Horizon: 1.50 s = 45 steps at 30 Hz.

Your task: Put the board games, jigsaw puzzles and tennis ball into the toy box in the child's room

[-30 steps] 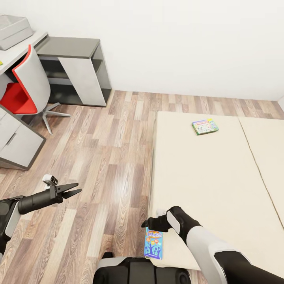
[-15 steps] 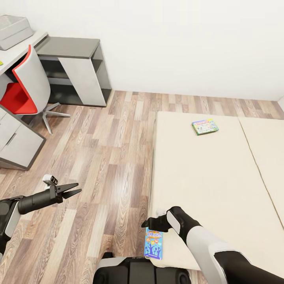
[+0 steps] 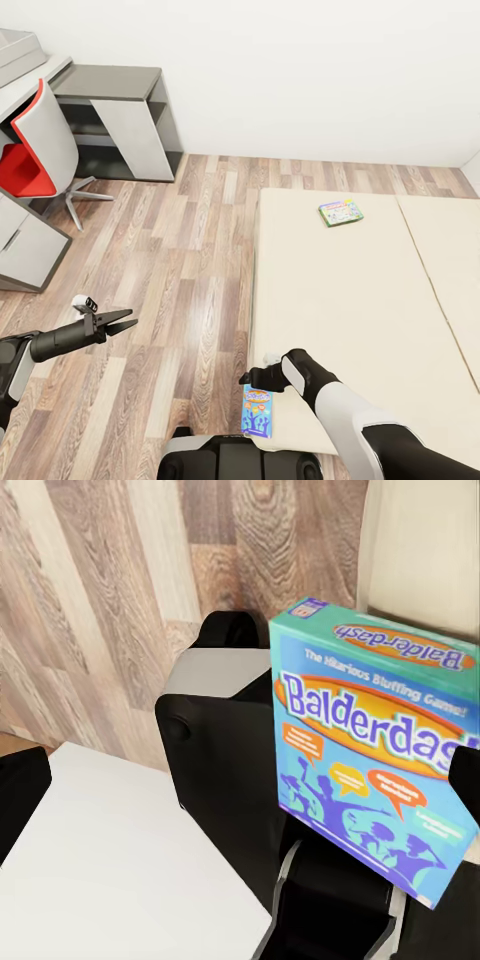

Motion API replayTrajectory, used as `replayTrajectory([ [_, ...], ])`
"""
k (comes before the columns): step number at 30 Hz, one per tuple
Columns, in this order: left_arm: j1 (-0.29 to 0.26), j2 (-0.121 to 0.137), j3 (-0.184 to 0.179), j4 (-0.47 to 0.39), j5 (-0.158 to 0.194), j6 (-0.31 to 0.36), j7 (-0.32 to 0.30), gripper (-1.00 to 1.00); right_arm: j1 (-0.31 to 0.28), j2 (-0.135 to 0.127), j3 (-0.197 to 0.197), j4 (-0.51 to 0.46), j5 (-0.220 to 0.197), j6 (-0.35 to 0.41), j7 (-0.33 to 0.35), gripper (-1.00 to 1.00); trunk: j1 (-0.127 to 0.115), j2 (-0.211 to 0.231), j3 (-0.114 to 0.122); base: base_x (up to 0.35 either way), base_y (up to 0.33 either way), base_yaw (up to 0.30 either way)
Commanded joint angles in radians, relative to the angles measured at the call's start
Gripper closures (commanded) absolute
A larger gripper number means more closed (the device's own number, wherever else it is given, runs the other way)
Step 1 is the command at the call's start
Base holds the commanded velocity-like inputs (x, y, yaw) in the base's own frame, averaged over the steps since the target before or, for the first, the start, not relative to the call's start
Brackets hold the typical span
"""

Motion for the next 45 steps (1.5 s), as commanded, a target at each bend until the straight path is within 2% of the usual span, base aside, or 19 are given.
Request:
replayTrajectory([
  [1, 0.0, 0.0, 0.0, 0.0, 0.001, 0.011, -0.003, -1.0, 0.0, 0.0, 0.002, -0.001, -0.005, 0.005, -0.001, -1.0, 0.001, -0.002, -0.001, 0.0, 0.0, -0.026],
  [16, 0.0, 0.0, 0.003, 0.0, 0.0, 0.01, -0.003, -1.0, 0.0, 0.0, 0.002, -0.001, -0.005, 0.005, -0.001, -1.0, 0.001, -0.002, 0.0, 0.0, 0.0, -0.004],
  [32, 0.0, 0.0, 0.008, 0.0, 0.001, 0.01, -0.003, -1.0, 0.0, 0.0, 0.002, -0.001, -0.006, 0.005, -0.001, -1.0, 0.001, -0.002, 0.02, 0.0, 0.0, 0.0],
  [45, 0.0, 0.0, 0.008, 0.0, 0.0, 0.01, -0.003, -1.0, 0.0, 0.0, 0.002, -0.001, -0.006, 0.005, -0.001, -1.0, 0.001, -0.002, 0.024, 0.0, 0.0, 0.0],
])
